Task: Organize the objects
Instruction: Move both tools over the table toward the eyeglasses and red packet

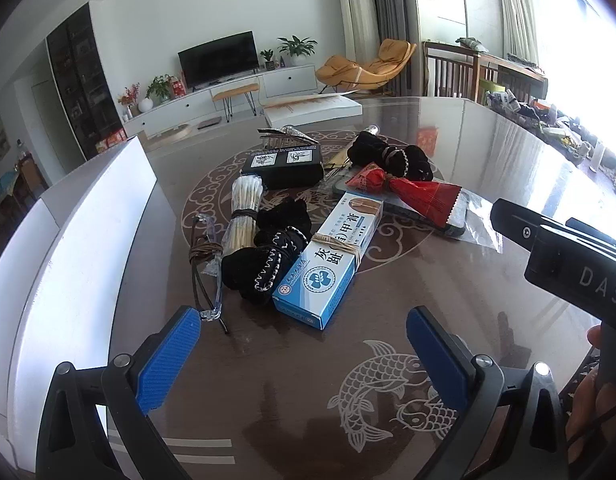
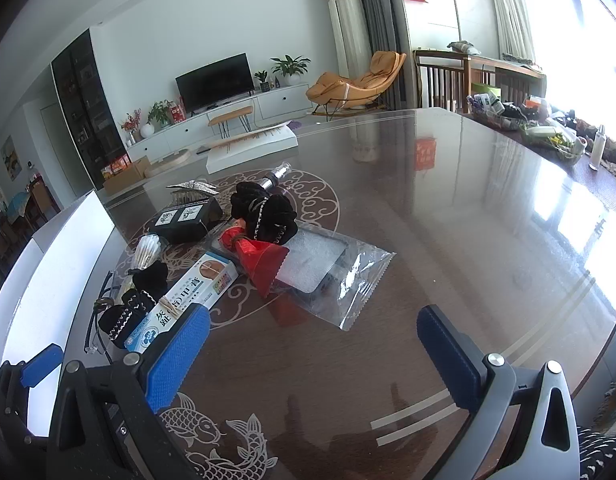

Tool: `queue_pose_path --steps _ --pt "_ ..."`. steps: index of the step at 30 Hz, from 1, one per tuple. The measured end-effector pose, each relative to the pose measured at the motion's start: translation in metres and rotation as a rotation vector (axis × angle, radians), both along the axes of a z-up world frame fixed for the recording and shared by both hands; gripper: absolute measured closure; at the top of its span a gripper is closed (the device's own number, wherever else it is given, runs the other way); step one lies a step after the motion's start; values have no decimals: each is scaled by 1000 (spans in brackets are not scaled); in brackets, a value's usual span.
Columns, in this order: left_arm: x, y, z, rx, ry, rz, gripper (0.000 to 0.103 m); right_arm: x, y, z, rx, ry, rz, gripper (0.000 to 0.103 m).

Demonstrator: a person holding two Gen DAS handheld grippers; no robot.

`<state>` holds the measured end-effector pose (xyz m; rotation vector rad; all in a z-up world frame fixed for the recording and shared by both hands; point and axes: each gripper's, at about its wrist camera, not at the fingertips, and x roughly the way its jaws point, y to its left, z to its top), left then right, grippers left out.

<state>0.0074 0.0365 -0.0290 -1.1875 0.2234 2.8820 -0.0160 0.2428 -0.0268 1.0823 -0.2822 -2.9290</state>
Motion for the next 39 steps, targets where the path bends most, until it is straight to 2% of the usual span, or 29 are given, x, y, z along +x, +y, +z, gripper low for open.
queue_pose_path --steps 10,15,20,28,39 --pt "-1 0 -1 10 -13 6 0 0 0 0 1 -1 1 0" --pt "6 -3 -8 -12 -29 -8 0 -2 0 -3 -4 -18 9 0" --pt "16 -12 -23 -61 -64 -13 0 -9 -2 -12 -5 -74 15 0" --pt "18 -27 -37 -58 -100 11 0 -24 -8 -34 37 -204 25 0" --pt "12 -27 -51 -65 -127 12 0 -33 -20 -49 95 -288 64 0"
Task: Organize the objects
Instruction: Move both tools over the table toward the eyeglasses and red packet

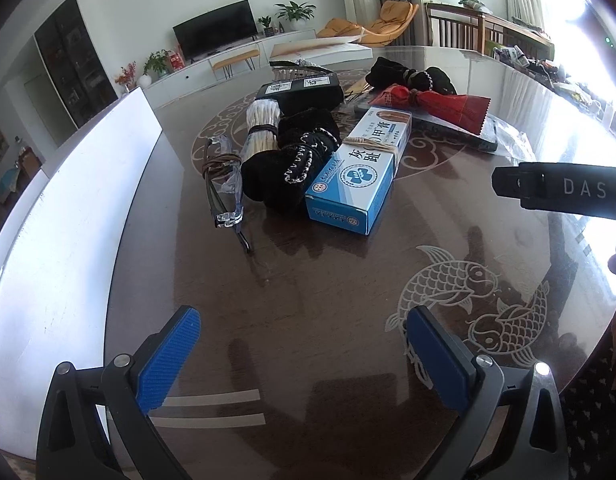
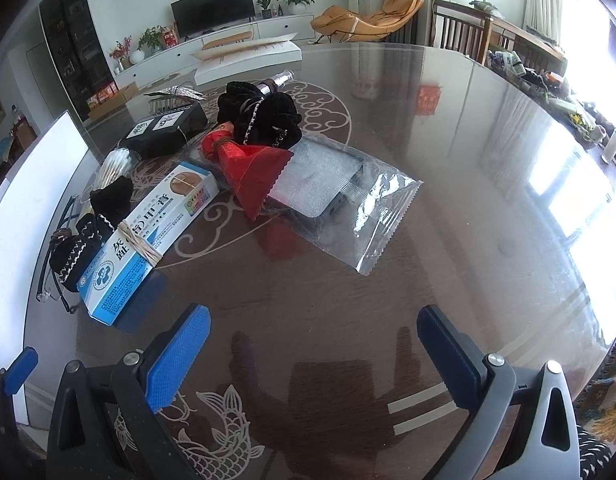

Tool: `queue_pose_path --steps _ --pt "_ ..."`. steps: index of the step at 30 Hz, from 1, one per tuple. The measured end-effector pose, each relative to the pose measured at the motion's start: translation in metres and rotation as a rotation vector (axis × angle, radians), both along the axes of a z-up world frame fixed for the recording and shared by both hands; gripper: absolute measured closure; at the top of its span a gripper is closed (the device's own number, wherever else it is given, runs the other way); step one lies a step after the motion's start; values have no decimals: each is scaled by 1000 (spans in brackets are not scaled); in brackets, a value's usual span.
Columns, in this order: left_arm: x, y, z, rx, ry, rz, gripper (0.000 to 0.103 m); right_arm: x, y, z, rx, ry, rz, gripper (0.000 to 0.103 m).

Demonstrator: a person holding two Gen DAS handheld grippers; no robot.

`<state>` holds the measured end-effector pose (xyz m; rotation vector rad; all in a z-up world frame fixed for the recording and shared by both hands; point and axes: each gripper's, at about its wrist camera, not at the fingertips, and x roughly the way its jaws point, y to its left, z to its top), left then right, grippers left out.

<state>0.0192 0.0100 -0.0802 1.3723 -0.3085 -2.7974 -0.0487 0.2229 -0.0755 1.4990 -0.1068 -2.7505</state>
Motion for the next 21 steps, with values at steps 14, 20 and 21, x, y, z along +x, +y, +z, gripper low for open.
queue_pose_path --steps 14,20,21 --pt "-10 -8 -4 73 -9 8 0 -9 -7 -12 28 -66 15 0" --pt "-18 -16 -7 140 -42 15 0 -9 -11 -13 54 -71 20 0" --pt "-19 -16 -7 145 -46 14 0 -8 -11 -14 57 -71 21 0"
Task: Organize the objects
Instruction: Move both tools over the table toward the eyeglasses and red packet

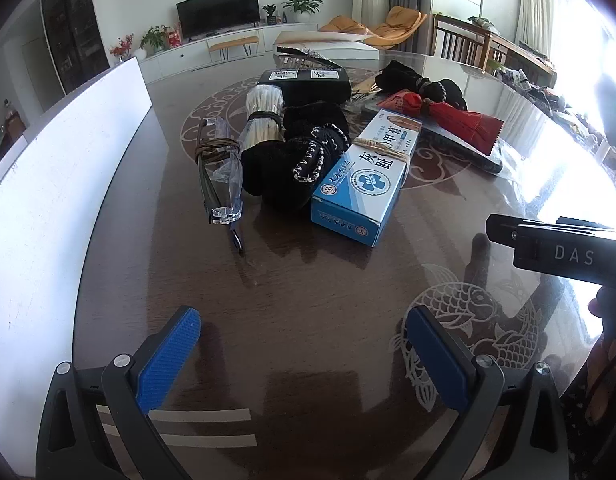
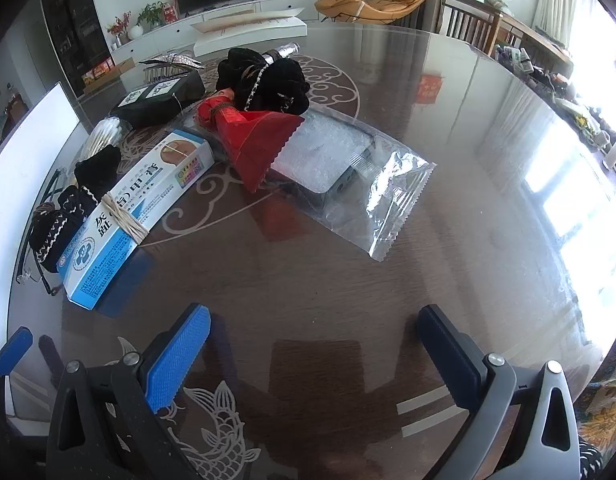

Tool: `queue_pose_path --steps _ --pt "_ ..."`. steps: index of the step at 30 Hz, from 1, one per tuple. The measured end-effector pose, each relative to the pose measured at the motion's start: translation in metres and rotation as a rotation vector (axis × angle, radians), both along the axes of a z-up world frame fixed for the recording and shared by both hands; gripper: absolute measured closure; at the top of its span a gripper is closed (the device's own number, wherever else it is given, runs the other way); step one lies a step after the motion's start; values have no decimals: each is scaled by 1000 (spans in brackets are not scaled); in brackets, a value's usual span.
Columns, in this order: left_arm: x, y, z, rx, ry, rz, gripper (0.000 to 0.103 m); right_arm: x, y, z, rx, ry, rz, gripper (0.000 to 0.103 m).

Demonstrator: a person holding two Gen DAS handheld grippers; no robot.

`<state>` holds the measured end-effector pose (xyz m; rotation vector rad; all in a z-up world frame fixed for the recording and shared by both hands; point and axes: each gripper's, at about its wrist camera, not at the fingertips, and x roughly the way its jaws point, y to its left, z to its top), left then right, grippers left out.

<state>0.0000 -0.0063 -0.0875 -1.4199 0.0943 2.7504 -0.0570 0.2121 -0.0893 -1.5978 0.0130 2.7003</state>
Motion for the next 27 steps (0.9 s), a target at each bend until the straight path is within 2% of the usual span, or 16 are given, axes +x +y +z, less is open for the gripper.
queue_pose_path --steps 6,20,27 --pt "-8 -3 -1 29 -21 -11 0 -1 0 -1 10 -3 2 0" --pt "-41 3 0 26 -63 -85 0 -1 0 -1 11 -2 2 0" --pt "-48 5 -1 22 -83 -84 0 -1 0 -1 11 -1 3 0"
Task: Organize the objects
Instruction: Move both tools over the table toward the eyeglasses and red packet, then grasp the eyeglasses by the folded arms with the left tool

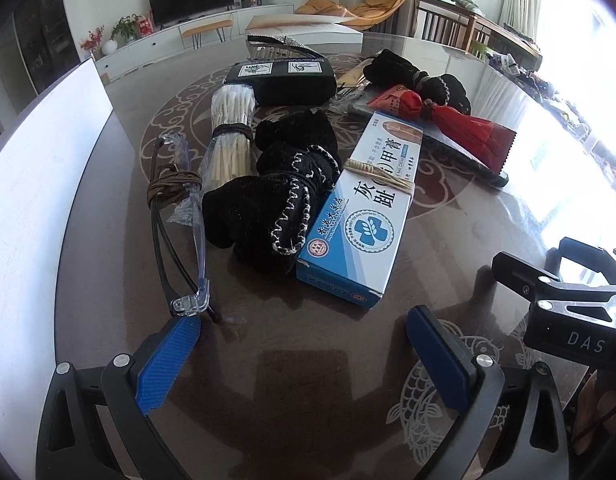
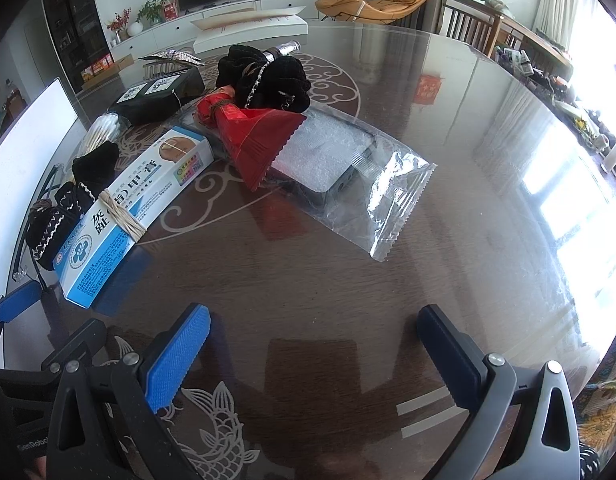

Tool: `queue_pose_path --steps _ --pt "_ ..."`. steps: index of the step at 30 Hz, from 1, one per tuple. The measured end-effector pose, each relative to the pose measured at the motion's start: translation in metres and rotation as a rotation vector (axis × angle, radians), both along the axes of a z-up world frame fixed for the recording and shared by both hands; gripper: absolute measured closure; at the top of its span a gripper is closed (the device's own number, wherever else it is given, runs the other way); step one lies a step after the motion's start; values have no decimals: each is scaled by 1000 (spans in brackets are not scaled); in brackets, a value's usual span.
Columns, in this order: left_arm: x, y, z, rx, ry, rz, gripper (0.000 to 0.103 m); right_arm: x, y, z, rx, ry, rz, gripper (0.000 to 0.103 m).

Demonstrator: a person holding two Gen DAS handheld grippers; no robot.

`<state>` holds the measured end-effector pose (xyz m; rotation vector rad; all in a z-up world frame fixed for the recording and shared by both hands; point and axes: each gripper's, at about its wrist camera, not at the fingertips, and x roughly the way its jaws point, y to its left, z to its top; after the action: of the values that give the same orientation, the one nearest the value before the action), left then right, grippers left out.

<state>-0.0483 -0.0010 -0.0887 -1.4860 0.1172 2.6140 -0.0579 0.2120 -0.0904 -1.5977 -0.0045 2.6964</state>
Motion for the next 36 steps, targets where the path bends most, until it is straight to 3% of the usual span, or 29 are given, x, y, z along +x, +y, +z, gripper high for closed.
queue_pose_path --steps 6,13,16,18,22,28,30,32,36 --pt "9 -3 -1 -1 -10 -9 0 0 0 0 0 0 1 0" --pt "66 -21 0 -1 -4 -76 0 0 0 0 0 0 -1 0" --pt "78 -35 0 -1 -12 -32 0 0 0 0 -1 0 0 0" --pt "76 -45 3 17 -12 8 0 0 0 0 -1 0 0 0" --pt "57 -53 30 78 72 69 0 0 0 0 -1 0 0 0" --pt "0 -57 49 59 133 202 0 0 0 0 0 0 1 0" --pt "-13 -60 42 118 105 205 27 0 0 0 -1 0 1 0" --pt "-19 -53 30 138 47 158 69 0 0 0 -1 0 2 0" --pt "12 -38 24 101 50 98 83 0 0 0 -1 0 1 0"
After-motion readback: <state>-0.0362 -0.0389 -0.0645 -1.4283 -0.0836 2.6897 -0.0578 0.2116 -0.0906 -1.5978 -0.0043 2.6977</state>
